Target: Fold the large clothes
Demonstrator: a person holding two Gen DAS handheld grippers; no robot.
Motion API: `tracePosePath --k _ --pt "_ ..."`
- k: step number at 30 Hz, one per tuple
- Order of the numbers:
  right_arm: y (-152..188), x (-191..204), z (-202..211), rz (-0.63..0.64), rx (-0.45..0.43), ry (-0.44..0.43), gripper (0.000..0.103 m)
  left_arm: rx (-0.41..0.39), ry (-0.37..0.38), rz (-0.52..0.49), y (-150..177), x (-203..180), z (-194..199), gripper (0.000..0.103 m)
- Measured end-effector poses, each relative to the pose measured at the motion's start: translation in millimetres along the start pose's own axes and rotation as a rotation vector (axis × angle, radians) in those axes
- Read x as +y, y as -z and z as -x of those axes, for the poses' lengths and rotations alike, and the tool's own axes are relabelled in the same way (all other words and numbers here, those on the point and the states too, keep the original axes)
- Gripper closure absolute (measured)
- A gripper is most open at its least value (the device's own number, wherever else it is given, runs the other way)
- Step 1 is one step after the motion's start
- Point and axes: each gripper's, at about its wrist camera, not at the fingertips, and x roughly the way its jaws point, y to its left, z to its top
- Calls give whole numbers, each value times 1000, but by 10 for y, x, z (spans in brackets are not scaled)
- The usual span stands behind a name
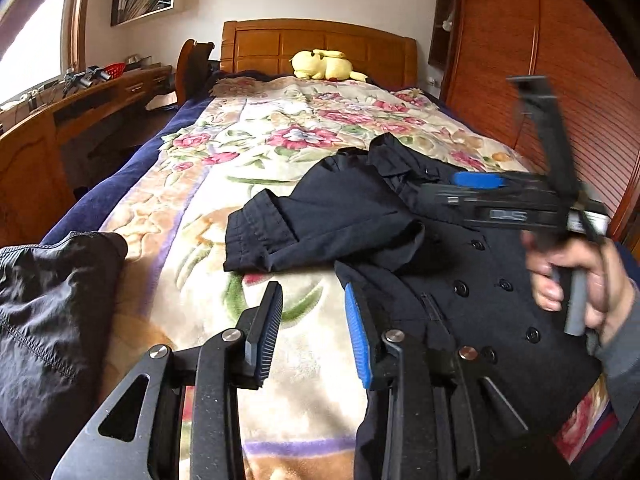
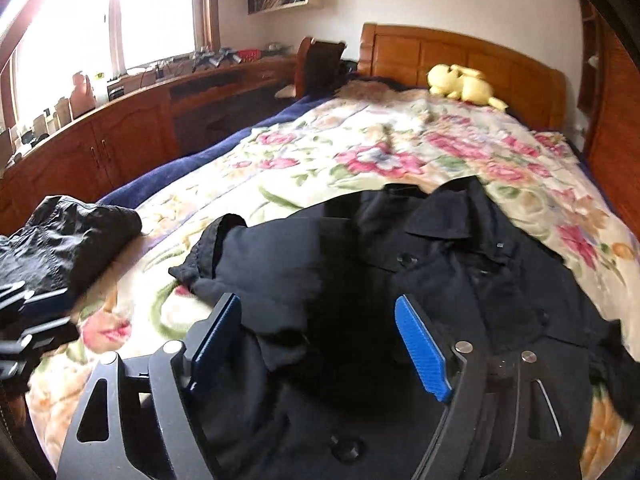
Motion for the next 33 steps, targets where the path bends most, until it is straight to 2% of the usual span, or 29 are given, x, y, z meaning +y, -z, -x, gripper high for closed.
tracePosePath --k 5,8,10,12,13,14,16,19,22,25,27,28,29,30,31,32,33 --pt "-84 59 -508 2 108 22 32 -25 2 15 -21 55 81 70" --pt "-46 59 -748 16 181 96 33 -38 8 17 -37 86 112 70" --pt "-20 35 -803 3 198 75 37 -38 11 21 -56 99 100 70" --pt "1 8 -800 -21 207 40 57 -38 15 35 -79 115 80 70" --pt "-3 -17 -792 -28 208 19 75 -37 18 43 -93 121 72 70" --pt "-23 -23 -765 -21 203 31 88 -36 24 49 -107 117 64 70" --pt "-49 -29 -624 23 147 128 98 -40 38 54 -124 82 69 70" --pt "-116 -106 -284 11 46 167 100 -50 36 37 -138 15 89 70" --pt "-129 -241 -56 -15 1 181 101 -52 34 25 -129 -42 104 70" --pt "-102 -314 28 -55 10 116 101 -46 29 19 -107 -64 105 70" --pt "-65 -270 15 -32 23 87 100 -43 24 15 -86 -62 109 70" --pt "-52 -238 -58 -22 56 59 93 -42 20 13 -74 -57 111 70" --pt "-45 -210 -145 -14 94 32 77 -41 16 12 -65 -50 110 70" --pt "-21 -175 -212 -2 111 28 66 -40 12 12 -52 -36 109 70" --pt "4 -127 -274 20 120 27 47 -37 10 14 -42 -16 107 70" --pt "28 -77 -327 43 131 18 41 -33 9 16 -34 1 104 70" --pt "52 -31 -375 61 146 4 40 -31 8 19 -31 16 103 70"
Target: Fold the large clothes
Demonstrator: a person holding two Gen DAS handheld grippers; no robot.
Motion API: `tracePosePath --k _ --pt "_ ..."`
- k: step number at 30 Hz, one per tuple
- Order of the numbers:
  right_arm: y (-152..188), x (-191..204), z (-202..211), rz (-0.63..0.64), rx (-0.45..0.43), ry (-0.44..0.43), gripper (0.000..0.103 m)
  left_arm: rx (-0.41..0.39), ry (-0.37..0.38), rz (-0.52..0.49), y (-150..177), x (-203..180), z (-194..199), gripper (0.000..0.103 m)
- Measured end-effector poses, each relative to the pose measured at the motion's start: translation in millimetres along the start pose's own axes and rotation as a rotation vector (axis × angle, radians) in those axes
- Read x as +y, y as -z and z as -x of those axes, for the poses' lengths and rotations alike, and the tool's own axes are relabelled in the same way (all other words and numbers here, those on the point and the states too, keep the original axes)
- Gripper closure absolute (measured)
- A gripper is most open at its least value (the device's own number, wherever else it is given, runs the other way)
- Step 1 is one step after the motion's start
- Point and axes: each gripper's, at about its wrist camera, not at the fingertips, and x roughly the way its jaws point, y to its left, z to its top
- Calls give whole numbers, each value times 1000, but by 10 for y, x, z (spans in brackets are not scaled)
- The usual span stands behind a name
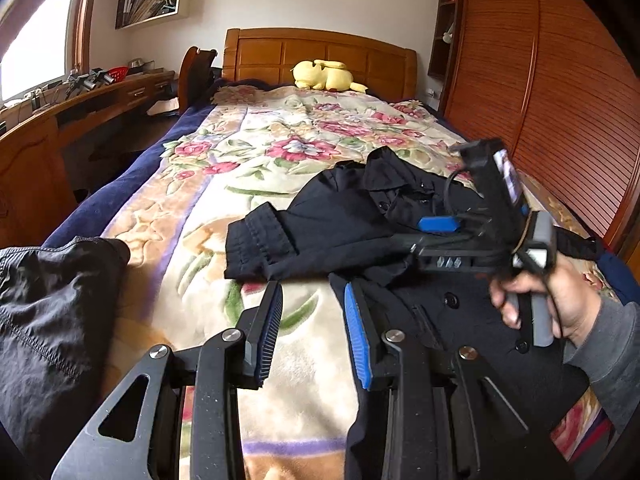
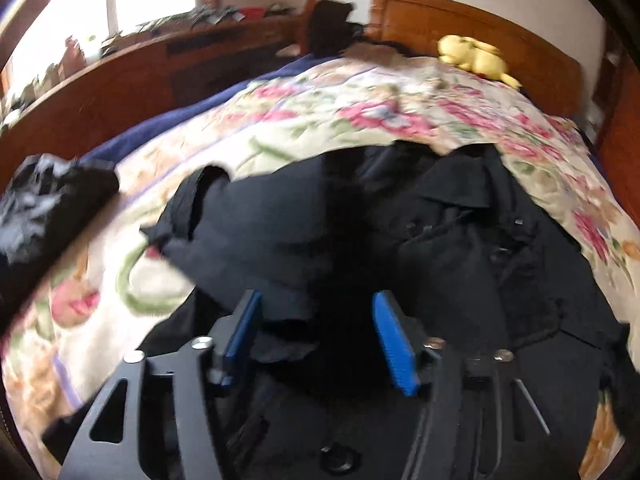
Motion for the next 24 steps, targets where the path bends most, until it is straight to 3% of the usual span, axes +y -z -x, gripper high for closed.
tracePosePath --k 6,7,8,11,17,20,24 --pt "-122 -42 -447 -97 100 -50 39 -3 4 11 -6 63 6 70" --pt "-137 -64 -526 -114 121 -68 52 -4 5 11 -7 63 4 70" --pt "-156 -69 -568 -115 125 -69 74 -2 5 10 -9 60 -5 70" --pt "-195 -88 -524 -88 66 -54 93 4 5 5 -12 35 -26 70" --pt "-194 -307 67 -110 -113 -15 96 10 18 -11 -21 -61 -51 70" --pt "-113 -503 373 -141 -175 66 96 13 26 -23 -17 -139 -52 70" --pt "78 -745 485 -163 -144 168 96 19 36 -33 4 -226 -45 70"
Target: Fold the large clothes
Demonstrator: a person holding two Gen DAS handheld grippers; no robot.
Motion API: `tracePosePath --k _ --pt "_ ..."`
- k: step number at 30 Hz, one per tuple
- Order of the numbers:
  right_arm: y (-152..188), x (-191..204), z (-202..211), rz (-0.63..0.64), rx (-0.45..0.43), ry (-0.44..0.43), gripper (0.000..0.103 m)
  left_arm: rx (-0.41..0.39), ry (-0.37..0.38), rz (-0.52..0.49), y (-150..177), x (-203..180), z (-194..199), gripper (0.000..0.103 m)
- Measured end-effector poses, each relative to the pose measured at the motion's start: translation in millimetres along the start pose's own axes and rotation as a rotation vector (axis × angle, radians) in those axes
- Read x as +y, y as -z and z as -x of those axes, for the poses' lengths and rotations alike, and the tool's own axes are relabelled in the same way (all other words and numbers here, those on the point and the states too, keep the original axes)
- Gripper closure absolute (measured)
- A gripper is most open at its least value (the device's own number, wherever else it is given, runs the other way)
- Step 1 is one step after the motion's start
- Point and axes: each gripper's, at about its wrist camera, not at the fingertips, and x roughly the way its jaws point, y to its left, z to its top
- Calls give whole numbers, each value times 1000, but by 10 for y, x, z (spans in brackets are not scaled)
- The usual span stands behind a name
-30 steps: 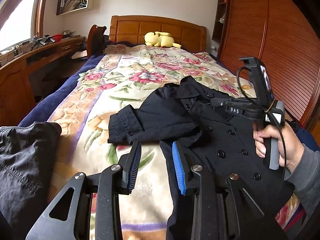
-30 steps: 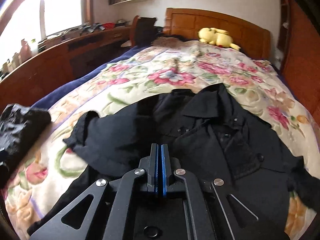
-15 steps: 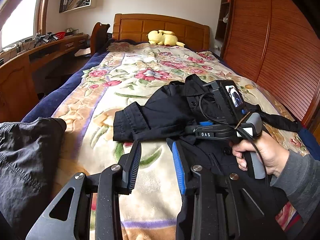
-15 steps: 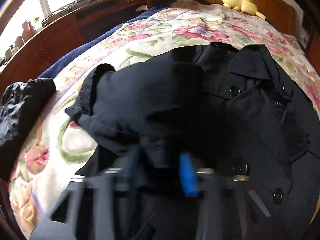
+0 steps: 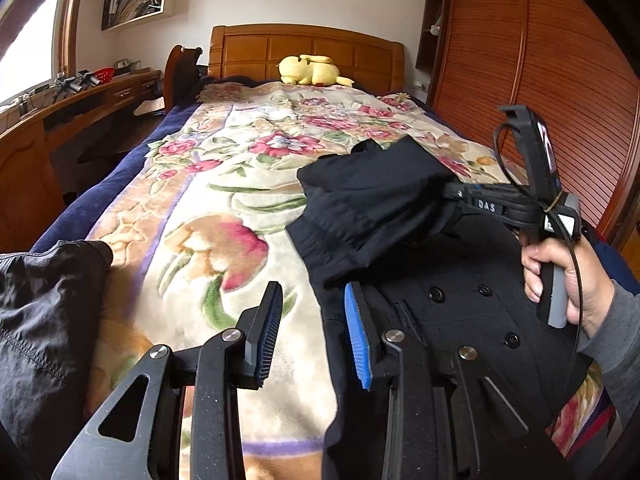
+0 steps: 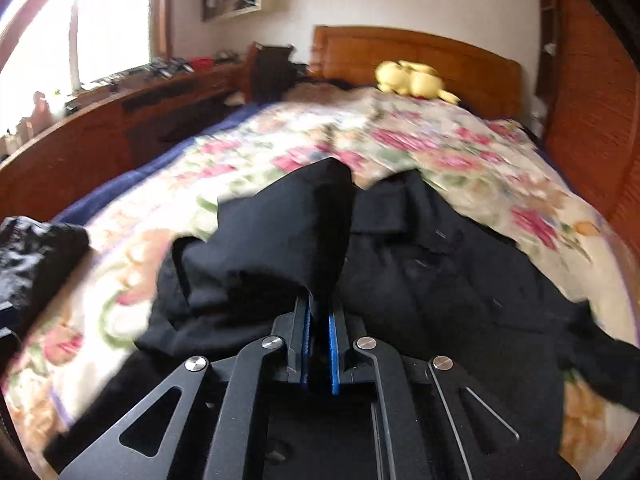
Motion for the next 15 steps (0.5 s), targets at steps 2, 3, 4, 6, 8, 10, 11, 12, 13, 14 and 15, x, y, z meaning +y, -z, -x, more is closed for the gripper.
tracePosePath --k 2,3,4,6,8,10,11,12,13,14,15 --pt "104 -89 -23 6 32 40 92 0 6 -8 14 -40 9 70" --pt "148 -124 -47 12 53 63 89 0 7 -10 20 -44 14 70" --pt "195 -159 -66 16 73 86 81 3 7 -12 25 -62 14 70" --pt "256 -186 -93 15 94 62 61 5 10 -15 45 -79 20 70" --pt "280 -185 -52 19 77 49 43 8 11 -15 63 -91 30 70" --pt "269 -136 -37 39 61 38 36 6 13 -14 76 -101 46 70" --pt "271 -129 -2 49 56 22 35 7 12 -14 77 -101 45 70" --pt "265 -98 -8 59 54 0 35 7 12 -13 87 -99 54 70" --pt "261 -78 -32 67 57 -28 35 7 11 -12 94 -96 59 70" --pt "305 -39 -31 74 61 -53 35 8 10 -10 105 -88 66 70" --pt "328 25 -42 86 65 -74 35 9 10 -9 112 -77 62 70"
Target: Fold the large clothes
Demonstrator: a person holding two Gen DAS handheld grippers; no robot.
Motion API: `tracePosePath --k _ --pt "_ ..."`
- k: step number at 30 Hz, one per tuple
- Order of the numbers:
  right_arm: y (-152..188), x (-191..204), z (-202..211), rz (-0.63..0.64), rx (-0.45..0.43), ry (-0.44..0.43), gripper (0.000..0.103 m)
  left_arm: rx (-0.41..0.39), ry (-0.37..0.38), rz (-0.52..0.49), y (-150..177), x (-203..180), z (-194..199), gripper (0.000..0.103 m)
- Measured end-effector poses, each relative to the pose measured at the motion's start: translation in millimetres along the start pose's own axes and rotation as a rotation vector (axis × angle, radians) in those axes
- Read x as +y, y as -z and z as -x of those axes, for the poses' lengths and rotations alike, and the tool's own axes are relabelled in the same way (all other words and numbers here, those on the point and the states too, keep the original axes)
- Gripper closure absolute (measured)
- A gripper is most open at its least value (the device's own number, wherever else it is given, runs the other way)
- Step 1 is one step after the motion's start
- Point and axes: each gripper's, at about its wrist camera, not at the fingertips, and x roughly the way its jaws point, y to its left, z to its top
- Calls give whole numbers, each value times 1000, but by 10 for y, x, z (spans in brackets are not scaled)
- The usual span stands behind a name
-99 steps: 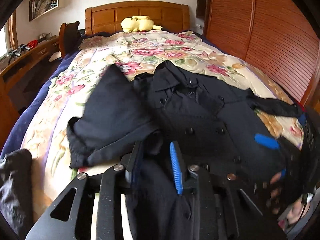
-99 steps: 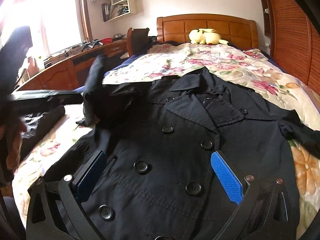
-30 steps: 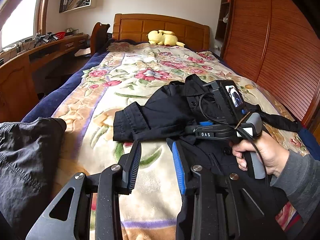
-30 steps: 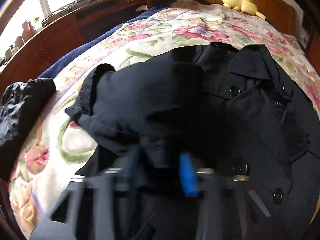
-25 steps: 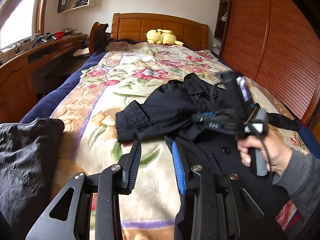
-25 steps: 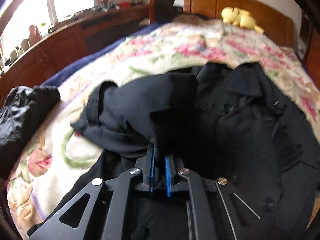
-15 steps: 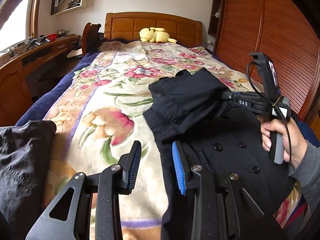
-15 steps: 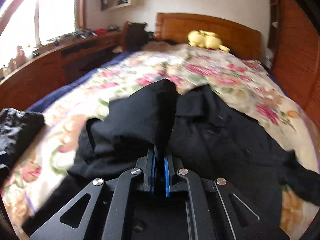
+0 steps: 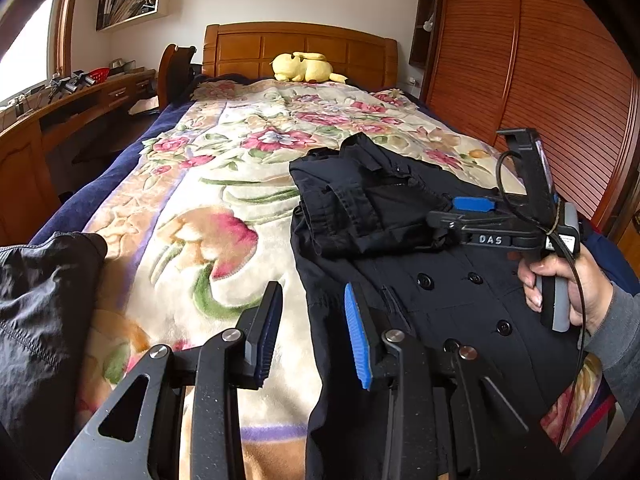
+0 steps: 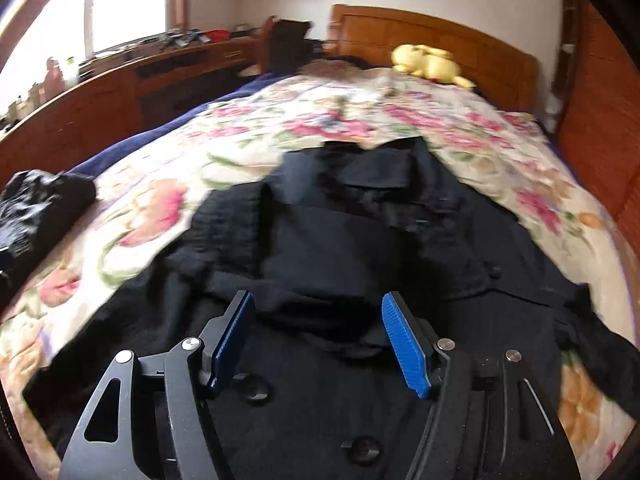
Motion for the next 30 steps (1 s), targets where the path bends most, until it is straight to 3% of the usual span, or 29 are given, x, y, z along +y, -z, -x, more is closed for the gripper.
tracePosePath --k 17,25,28,30 --pt "-304 665 -851 107 101 -192 35 8 -8 16 -4 127 -23 70" --pt "-268 539 -1229 81 170 -164 36 15 -4 7 -15 101 -44 70" --pt "-277 507 -1279 78 170 -146 45 15 -5 6 -17 96 -45 70" --pt "-287 480 -1285 71 165 -131 62 16 -4 7 -17 94 -47 70"
